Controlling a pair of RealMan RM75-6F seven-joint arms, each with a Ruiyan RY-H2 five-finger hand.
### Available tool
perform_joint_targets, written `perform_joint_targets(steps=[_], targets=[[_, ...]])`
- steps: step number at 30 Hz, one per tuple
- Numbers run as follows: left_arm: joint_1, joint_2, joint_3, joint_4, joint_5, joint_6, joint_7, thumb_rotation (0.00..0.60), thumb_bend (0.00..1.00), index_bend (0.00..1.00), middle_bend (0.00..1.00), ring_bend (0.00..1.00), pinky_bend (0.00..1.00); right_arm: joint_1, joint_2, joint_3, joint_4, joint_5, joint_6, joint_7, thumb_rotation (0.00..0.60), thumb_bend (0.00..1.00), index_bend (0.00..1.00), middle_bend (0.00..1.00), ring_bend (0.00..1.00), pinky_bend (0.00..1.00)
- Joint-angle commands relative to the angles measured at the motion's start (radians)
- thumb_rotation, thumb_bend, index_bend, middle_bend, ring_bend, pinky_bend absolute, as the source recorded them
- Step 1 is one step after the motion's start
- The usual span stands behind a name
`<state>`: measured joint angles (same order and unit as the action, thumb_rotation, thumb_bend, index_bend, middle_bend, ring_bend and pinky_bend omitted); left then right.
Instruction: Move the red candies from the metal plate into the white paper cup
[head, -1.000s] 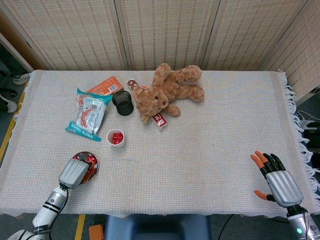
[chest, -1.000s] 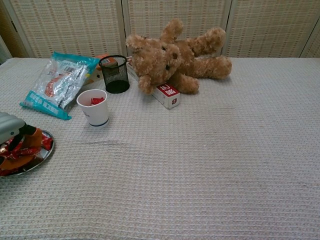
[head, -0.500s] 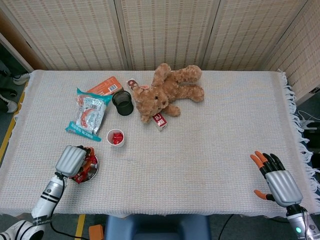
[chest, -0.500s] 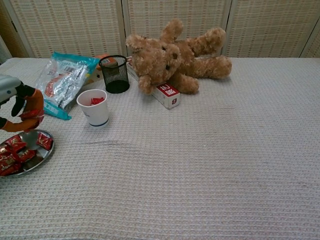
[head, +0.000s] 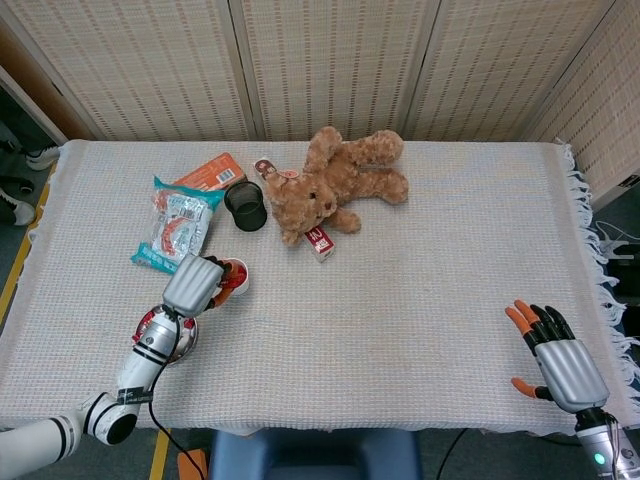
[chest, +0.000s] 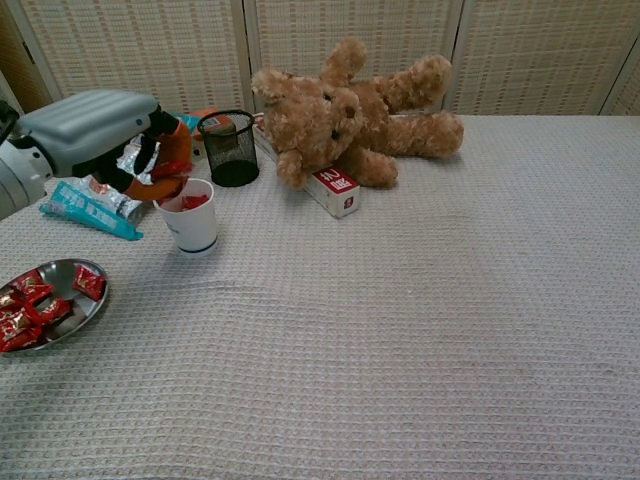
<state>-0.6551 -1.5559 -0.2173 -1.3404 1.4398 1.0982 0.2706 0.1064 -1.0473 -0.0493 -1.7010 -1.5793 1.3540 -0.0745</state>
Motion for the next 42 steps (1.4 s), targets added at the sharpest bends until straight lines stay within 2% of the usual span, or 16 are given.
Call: perform_joint_targets(steps=[1, 11, 13, 20, 23, 29, 35, 42], targets=[[-0.049, -0.060, -0.020, 0.075, -0.013, -0.026, -0.001, 0.600, 0.43, 0.58, 0.64, 0.62, 1.00, -0.001, 0.000, 0.002, 0.000, 0.005, 0.000, -0.001, 0.600, 0.05, 0.00, 0.00, 0.00, 0.00], [-0.093, -0.126, -0.022, 0.224, -0.057, -0.062, -0.033, 0.600, 0.43, 0.55, 0.63, 0.61, 0.99, -0.001, -0.002, 0.010, 0.003, 0.025, -0.003, -0.008, 0.600, 0.05, 0.00, 0.00, 0.00, 0.00], [-0.096, -0.128, -0.015, 0.242, -0.064, -0.073, -0.031, 0.600, 0.43, 0.50, 0.60, 0.58, 0.96, 0.001, -0.005, 0.011, 0.003, 0.029, -0.009, -0.011, 0.600, 0.05, 0.00, 0.00, 0.00, 0.00], [-0.099, -0.120, 0.002, 0.234, -0.068, -0.078, -0.041, 0.600, 0.42, 0.23, 0.35, 0.37, 0.78, 0.005, -0.010, 0.014, 0.001, 0.038, -0.018, -0.022, 0.600, 0.05, 0.00, 0.00, 0.00, 0.00], [-0.101, -0.115, 0.004, 0.223, -0.067, -0.069, -0.042, 0.600, 0.42, 0.16, 0.29, 0.32, 0.75, 0.006, -0.010, 0.014, 0.001, 0.039, -0.020, -0.023, 0.600, 0.05, 0.00, 0.00, 0.00, 0.00], [-0.093, -0.090, 0.013, 0.176, -0.065, -0.052, -0.046, 0.600, 0.41, 0.14, 0.27, 0.30, 0.74, 0.004, -0.009, 0.013, 0.001, 0.037, -0.016, -0.019, 0.600, 0.05, 0.00, 0.00, 0.00, 0.00], [-0.067, -0.037, 0.030, 0.078, -0.037, 0.001, -0.052, 0.600, 0.41, 0.13, 0.26, 0.29, 0.72, 0.005, -0.008, 0.010, 0.000, 0.027, -0.014, -0.017, 0.600, 0.05, 0.00, 0.00, 0.00, 0.00], [0.003, 0.071, 0.096, -0.084, 0.029, 0.077, -0.085, 0.600, 0.41, 0.13, 0.26, 0.29, 0.67, -0.003, -0.004, 0.002, -0.002, 0.003, 0.004, -0.010, 0.600, 0.05, 0.00, 0.00, 0.00, 0.00]])
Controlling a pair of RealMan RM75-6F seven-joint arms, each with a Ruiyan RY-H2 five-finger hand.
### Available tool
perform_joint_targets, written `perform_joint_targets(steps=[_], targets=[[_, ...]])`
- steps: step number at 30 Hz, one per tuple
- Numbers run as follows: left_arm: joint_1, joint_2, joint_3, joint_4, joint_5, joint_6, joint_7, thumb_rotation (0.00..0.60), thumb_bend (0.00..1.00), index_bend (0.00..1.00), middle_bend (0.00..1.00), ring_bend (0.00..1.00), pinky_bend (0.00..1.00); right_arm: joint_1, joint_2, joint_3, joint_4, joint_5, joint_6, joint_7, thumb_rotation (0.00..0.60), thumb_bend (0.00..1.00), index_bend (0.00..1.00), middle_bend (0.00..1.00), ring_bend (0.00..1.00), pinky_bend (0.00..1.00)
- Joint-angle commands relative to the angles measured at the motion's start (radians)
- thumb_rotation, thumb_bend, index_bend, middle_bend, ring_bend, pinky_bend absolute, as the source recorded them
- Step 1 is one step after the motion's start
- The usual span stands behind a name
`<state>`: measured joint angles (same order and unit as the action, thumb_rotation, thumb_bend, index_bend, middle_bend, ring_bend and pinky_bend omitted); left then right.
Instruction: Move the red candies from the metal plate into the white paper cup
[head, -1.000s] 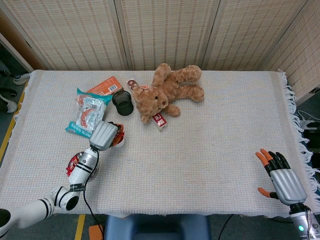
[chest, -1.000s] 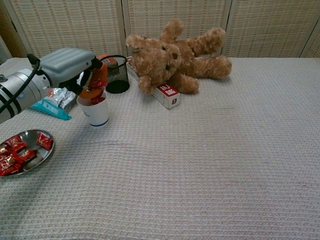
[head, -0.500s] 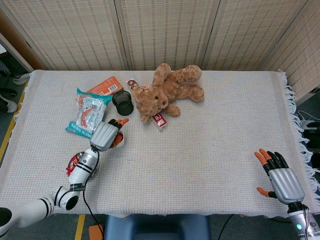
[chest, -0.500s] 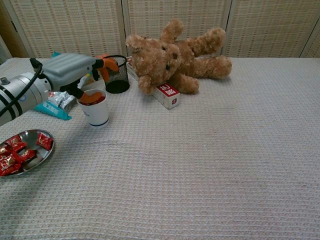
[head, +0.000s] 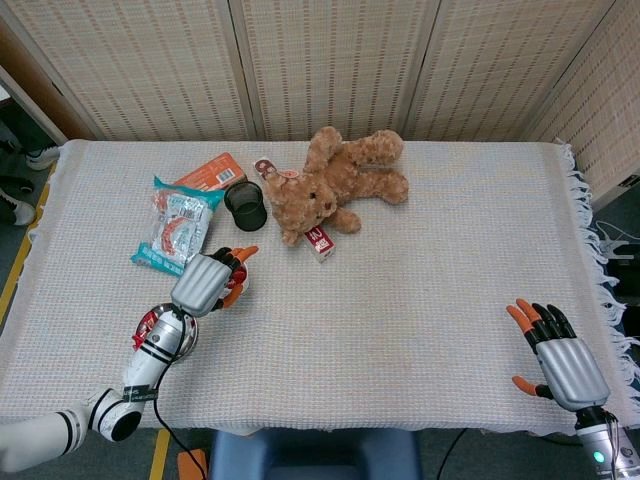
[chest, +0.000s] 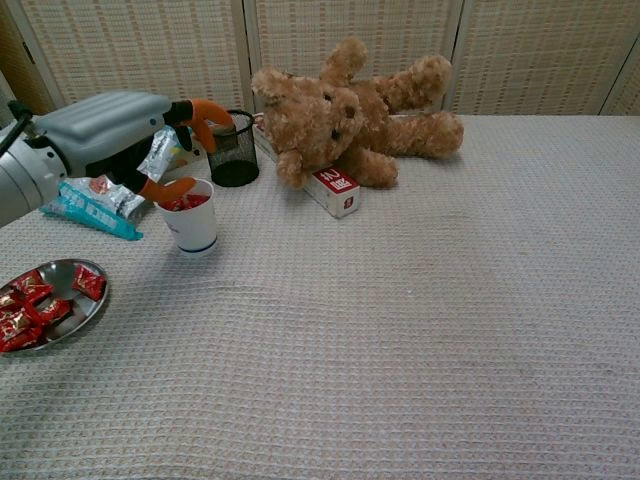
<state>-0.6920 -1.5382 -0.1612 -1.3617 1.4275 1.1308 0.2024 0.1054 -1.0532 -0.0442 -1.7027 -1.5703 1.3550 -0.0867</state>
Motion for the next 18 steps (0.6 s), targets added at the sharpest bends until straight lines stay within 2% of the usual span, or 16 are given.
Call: perform_joint_targets(steps=[1, 5, 10, 14, 18], targets=[[0.053, 0.067, 0.052, -0.078, 0.052, 0.058, -0.021, 0.600, 0.41, 0.13, 0.26, 0.29, 0.67, -0.002, 0.003, -0.005, -0.001, -0.010, 0.005, 0.003, 0.600, 0.05, 0.00, 0.00, 0.00, 0.00], [0.134, 0.124, 0.125, -0.128, 0.096, 0.135, -0.053, 0.600, 0.40, 0.13, 0.26, 0.27, 0.65, -0.006, 0.006, -0.011, -0.002, -0.025, 0.014, 0.010, 0.600, 0.05, 0.00, 0.00, 0.00, 0.00], [0.231, 0.159, 0.221, -0.098, 0.100, 0.163, -0.045, 0.600, 0.39, 0.12, 0.25, 0.25, 0.72, -0.006, 0.008, -0.016, -0.004, -0.038, 0.014, 0.013, 0.600, 0.05, 0.00, 0.00, 0.00, 0.00], [0.273, 0.156, 0.251, -0.053, 0.054, 0.132, 0.022, 0.600, 0.38, 0.04, 0.17, 0.19, 0.75, -0.004, 0.006, -0.019, -0.005, -0.046, 0.012, 0.010, 0.600, 0.05, 0.00, 0.00, 0.00, 0.00], [0.293, 0.138, 0.249, -0.017, 0.014, 0.105, 0.079, 0.600, 0.37, 0.01, 0.13, 0.14, 0.77, 0.000, 0.003, -0.020, -0.006, -0.048, 0.004, 0.006, 0.600, 0.05, 0.00, 0.00, 0.00, 0.00]])
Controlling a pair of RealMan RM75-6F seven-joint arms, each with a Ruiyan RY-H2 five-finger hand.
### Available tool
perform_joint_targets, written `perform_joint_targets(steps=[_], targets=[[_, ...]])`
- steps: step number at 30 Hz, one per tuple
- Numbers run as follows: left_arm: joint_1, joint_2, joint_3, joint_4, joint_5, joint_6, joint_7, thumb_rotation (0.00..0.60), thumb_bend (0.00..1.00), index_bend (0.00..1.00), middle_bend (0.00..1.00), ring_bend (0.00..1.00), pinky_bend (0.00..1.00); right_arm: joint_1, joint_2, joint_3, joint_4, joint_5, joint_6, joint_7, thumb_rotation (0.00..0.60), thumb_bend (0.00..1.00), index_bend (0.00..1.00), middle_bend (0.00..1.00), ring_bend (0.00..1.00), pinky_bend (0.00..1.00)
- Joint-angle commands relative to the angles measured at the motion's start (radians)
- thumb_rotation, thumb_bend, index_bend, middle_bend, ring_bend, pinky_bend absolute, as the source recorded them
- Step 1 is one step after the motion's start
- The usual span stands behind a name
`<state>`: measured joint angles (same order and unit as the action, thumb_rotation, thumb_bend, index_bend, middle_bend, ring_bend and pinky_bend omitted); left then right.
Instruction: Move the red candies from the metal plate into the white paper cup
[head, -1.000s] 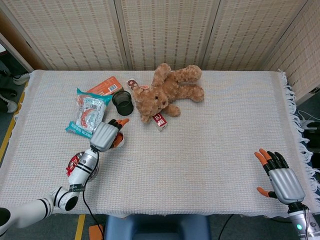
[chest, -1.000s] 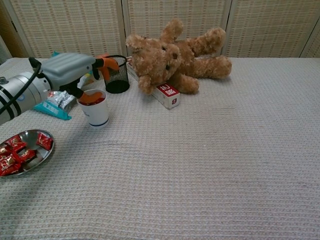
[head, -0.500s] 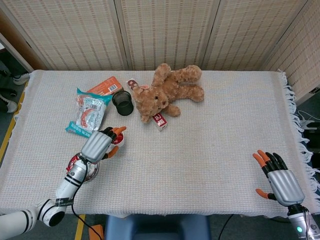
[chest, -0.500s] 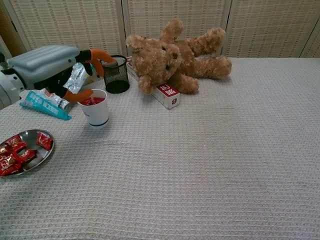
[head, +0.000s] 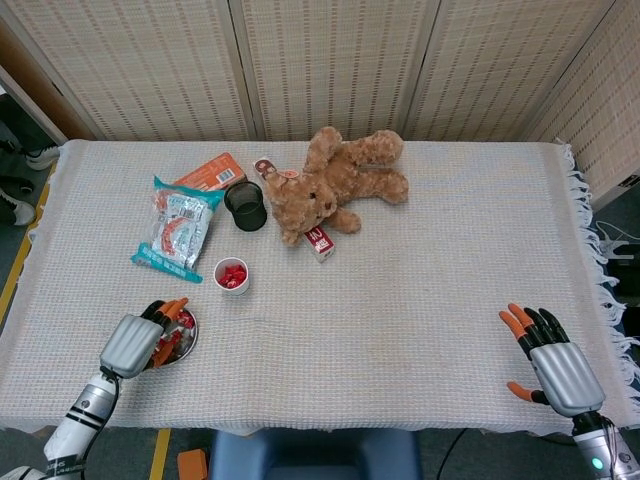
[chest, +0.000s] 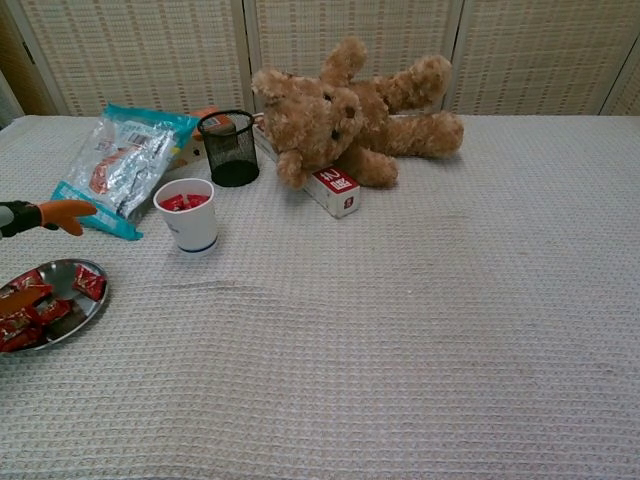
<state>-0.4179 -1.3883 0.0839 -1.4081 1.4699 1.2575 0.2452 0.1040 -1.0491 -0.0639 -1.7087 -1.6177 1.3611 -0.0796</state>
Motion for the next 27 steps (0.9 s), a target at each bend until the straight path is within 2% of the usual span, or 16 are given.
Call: perform_joint_targets(steps=[1, 14, 19, 27], targets=[[0.021, -0.016, 0.002, 0.039, -0.035, -0.026, 0.048, 0.600, 0.37, 0.01, 0.12, 0.14, 0.78, 0.002, -0.001, 0.000, 0.000, 0.000, -0.003, -0.002, 0.600, 0.05, 0.00, 0.00, 0.00, 0.00], [0.031, -0.045, 0.004, 0.071, -0.097, -0.119, 0.210, 0.600, 0.37, 0.08, 0.11, 0.14, 0.82, 0.000, 0.000, 0.001, -0.001, 0.006, -0.001, -0.004, 0.600, 0.05, 0.00, 0.00, 0.00, 0.00], [0.038, -0.065, 0.000, 0.083, -0.094, -0.108, 0.269, 0.600, 0.37, 0.18, 0.15, 0.21, 0.85, 0.000, 0.000, 0.000, -0.002, 0.005, -0.002, -0.003, 0.600, 0.05, 0.00, 0.00, 0.00, 0.00], [0.043, -0.097, -0.010, 0.119, -0.059, -0.081, 0.277, 0.600, 0.37, 0.30, 0.28, 0.34, 0.90, 0.001, 0.002, 0.000, -0.001, 0.005, -0.003, 0.000, 0.600, 0.05, 0.00, 0.00, 0.00, 0.00]])
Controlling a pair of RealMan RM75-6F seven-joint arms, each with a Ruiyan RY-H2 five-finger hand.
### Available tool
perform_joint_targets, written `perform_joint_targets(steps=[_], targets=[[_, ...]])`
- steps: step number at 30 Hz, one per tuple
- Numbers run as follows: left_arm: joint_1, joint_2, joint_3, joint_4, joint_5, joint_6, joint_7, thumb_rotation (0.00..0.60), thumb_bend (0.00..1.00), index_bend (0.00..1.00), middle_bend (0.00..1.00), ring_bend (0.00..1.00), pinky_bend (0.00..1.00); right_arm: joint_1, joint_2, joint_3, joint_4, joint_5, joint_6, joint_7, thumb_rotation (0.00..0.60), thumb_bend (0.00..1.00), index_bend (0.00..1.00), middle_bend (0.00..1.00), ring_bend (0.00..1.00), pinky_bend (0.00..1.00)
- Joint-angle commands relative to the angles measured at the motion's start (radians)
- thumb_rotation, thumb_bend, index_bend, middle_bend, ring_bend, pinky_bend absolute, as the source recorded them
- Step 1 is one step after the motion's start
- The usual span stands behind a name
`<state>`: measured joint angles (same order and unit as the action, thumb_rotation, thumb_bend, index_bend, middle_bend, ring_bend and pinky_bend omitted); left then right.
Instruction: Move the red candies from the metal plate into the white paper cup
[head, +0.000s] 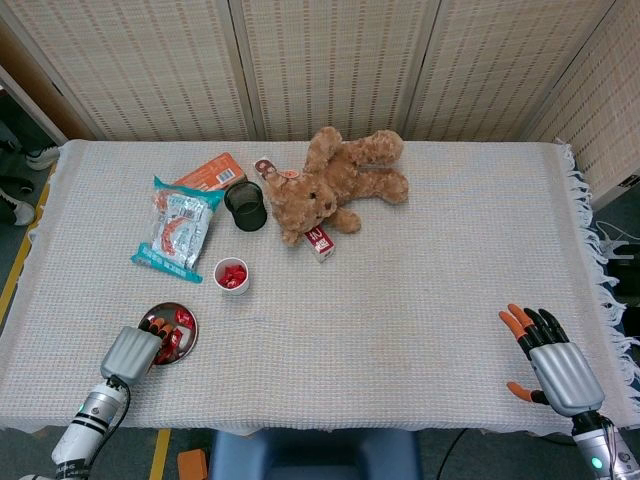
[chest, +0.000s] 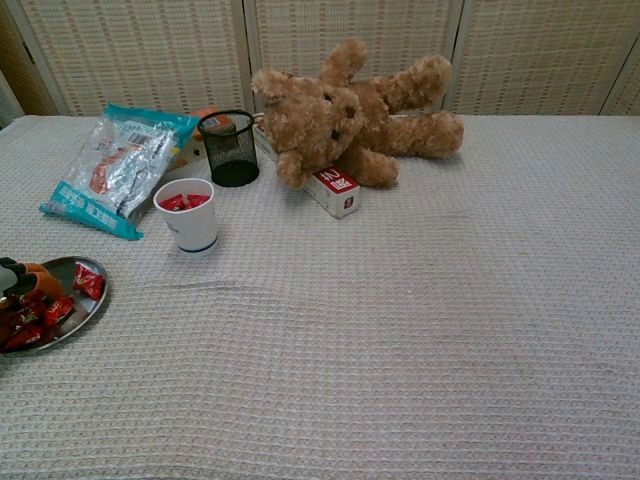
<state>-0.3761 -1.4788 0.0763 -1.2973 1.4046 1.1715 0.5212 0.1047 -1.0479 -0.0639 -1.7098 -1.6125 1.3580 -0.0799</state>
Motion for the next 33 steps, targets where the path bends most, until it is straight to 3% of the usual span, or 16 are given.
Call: perform_joint_targets(steps=[1, 33], targets=[[0.002, -0.008, -0.004, 0.011, 0.009, 0.006, 0.002, 0.600, 0.37, 0.30, 0.29, 0.35, 0.90, 0.000, 0.000, 0.000, 0.000, -0.001, 0.000, 0.000, 0.600, 0.05, 0.00, 0.00, 0.00, 0.00], [0.005, -0.037, -0.025, 0.064, 0.086, 0.040, -0.029, 0.600, 0.41, 0.57, 0.62, 0.56, 1.00, 0.000, 0.001, -0.001, 0.000, -0.001, 0.000, 0.000, 0.600, 0.05, 0.00, 0.00, 0.00, 0.00]])
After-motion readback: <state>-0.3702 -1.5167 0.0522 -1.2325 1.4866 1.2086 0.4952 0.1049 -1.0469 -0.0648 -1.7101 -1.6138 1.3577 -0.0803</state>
